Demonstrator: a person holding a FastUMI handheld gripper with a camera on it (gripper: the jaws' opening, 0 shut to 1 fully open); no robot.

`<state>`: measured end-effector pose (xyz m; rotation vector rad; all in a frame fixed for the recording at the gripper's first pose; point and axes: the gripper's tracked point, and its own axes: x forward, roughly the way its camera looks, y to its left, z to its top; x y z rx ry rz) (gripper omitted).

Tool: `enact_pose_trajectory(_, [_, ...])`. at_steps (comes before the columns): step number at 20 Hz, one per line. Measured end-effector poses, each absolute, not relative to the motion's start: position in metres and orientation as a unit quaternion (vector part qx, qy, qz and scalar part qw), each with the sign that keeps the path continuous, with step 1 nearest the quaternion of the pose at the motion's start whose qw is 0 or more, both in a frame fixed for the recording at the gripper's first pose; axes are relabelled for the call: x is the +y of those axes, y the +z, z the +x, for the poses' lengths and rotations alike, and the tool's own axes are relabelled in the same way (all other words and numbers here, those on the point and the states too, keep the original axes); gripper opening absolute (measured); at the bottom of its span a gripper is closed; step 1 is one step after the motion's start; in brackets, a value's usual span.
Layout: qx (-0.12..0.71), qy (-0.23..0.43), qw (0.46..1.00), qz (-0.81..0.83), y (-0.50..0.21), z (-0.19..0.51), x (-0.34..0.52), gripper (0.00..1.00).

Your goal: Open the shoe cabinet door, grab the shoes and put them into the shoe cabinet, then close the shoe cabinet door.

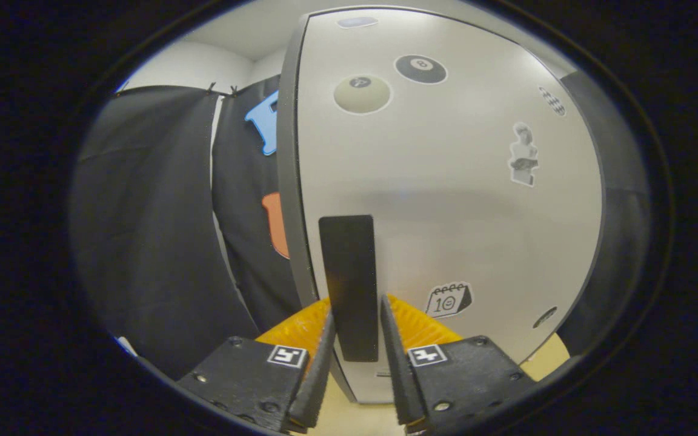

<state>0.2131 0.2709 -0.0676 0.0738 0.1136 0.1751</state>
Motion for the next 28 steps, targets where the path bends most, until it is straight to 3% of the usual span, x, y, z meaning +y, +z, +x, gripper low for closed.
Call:
enact_pose_trajectory(1, [0.056, 0.085, 0.994, 0.029, -0.068, 0.212, 0.269, 0.42])
enact_pose_trajectory(8, [0.065, 0.105, 0.992, 0.023, -0.070, 0.207, 0.266, 0.30])
enact_pose_trajectory(18, [0.058, 0.162, 0.985, 0.017, -0.071, 0.150, 0.251, 0.27])
enact_pose_trajectory(28, [0.055, 0.194, 0.979, 0.028, -0.076, 0.083, 0.180, 0.26])
